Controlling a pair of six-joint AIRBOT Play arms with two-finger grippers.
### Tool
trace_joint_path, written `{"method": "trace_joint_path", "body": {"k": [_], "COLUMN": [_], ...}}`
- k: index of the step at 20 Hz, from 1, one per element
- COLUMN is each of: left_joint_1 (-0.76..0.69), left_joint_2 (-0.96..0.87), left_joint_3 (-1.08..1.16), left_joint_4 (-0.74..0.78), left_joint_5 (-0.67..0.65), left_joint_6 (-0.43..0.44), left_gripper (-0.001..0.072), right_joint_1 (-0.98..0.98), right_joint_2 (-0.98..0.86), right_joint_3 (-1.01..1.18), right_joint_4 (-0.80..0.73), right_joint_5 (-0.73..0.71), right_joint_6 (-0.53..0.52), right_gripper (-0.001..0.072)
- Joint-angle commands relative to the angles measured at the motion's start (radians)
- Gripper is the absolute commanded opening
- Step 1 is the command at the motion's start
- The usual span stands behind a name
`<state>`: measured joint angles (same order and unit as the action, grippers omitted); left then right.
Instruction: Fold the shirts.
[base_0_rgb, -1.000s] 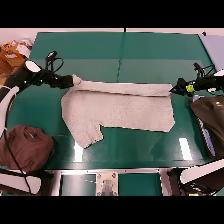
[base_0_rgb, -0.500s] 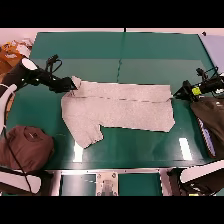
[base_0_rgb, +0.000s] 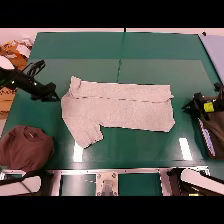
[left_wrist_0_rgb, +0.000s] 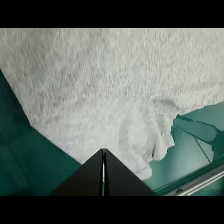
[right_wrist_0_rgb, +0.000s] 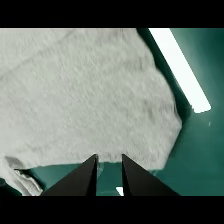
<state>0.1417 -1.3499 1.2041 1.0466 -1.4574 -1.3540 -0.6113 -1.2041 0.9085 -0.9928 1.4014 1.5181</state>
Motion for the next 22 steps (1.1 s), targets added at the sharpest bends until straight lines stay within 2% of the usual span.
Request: {"method": "trace_joint_path", "body": {"k": [1,2,3,4,7,13,16,19,20,21,22], "left_joint_1": [0.006,0.006,0.006,0.006,0.002,0.002,-0.019,-0.185,-0.227,-0.235,-0.227], "left_joint_2": [0.263,0.324,0.364,0.392,0.405,0.396,0.335,0.232,0.208,0.207,0.215], "left_joint_3": [-0.295,-0.383,-0.453,-0.519,-0.679,-0.905,-0.937,-0.938,-0.935,-0.923,-0.897], "left_joint_4": [0.031,0.03,0.028,0.024,-0.056,-0.39,-0.552,-0.7,-0.751,-0.756,-0.731], "left_joint_5": [0.116,0.145,0.163,0.18,0.259,0.545,0.597,0.676,0.696,0.695,0.678], "left_joint_6": [-0.058,-0.081,-0.089,-0.108,-0.102,0.064,0.171,0.242,0.277,0.319,0.338], "left_gripper": [0.0025,0.0125,0.0477,0.0603,0.0594,0.0593,0.0592,0.0581,0.0367,0.0091,0.0023], "right_joint_1": [-0.013,-0.013,-0.013,-0.013,-0.013,-0.011,-0.01,-0.01,-0.01,-0.01,-0.01], "right_joint_2": [0.246,0.275,0.288,0.288,0.285,0.284,0.284,0.284,0.284,0.284,0.284], "right_joint_3": [-0.307,-0.371,-0.427,-0.471,-0.576,-0.642,-0.642,-0.642,-0.642,-0.642,-0.64], "right_joint_4": [0.035,0.054,0.061,0.061,0.08,0.255,0.299,0.304,0.304,0.305,0.305], "right_joint_5": [-0.022,-0.023,-0.028,-0.044,-0.181,-0.476,-0.535,-0.537,-0.537,-0.537,-0.531], "right_joint_6": [0.02,0.019,0.019,0.019,0.019,0.014,0.014,0.014,0.014,0.011,-0.004], "right_gripper": [0.0223,0.033,0.04,0.0412,0.0412,0.0411,0.0411,0.0401,0.0333,0.0175,0.0051]}}
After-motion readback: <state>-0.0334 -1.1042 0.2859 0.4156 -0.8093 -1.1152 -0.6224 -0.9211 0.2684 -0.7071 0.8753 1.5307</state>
